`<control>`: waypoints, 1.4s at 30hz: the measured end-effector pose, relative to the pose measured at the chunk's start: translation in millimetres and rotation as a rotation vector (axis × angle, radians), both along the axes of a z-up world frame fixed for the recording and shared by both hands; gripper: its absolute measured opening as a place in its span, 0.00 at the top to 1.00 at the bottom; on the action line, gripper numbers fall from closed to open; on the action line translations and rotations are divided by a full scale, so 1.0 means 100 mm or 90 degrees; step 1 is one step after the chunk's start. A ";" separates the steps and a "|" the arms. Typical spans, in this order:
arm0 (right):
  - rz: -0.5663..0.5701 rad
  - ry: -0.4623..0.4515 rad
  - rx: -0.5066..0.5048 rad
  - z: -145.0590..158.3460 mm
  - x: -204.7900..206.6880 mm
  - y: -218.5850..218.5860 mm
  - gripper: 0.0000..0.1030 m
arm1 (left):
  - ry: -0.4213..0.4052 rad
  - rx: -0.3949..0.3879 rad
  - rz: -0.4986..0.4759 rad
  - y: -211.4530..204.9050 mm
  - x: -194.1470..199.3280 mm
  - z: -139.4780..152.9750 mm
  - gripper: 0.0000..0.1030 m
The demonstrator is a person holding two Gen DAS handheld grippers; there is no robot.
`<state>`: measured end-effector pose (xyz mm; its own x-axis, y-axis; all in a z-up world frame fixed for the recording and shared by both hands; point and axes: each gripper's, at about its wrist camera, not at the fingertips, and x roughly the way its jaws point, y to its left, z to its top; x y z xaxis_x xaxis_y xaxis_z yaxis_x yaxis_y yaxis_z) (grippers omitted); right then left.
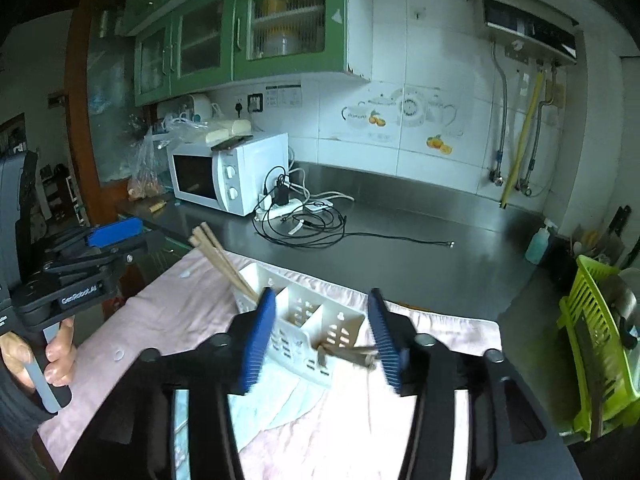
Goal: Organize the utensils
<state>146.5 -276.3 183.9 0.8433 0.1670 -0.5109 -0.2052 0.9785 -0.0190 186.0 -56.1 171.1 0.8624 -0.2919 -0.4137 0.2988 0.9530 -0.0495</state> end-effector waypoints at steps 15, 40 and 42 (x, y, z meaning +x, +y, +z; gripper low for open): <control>-0.015 -0.009 0.035 -0.55 -0.90 0.17 0.17 | 0.006 -0.013 0.041 0.47 -0.93 -0.47 0.05; -0.077 0.016 0.021 -1.28 -1.45 0.40 0.09 | 0.043 0.015 0.095 0.65 -1.59 -1.06 0.04; -0.086 0.014 0.020 -1.29 -1.47 0.38 0.09 | 0.045 0.016 0.103 0.68 -1.62 -1.09 0.04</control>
<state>-0.8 -237.8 54.8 0.8475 0.0691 -0.5262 -0.0722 0.9973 0.0146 24.1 12.3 61.9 0.8654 -0.1406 -0.4810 0.1383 0.9896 -0.0405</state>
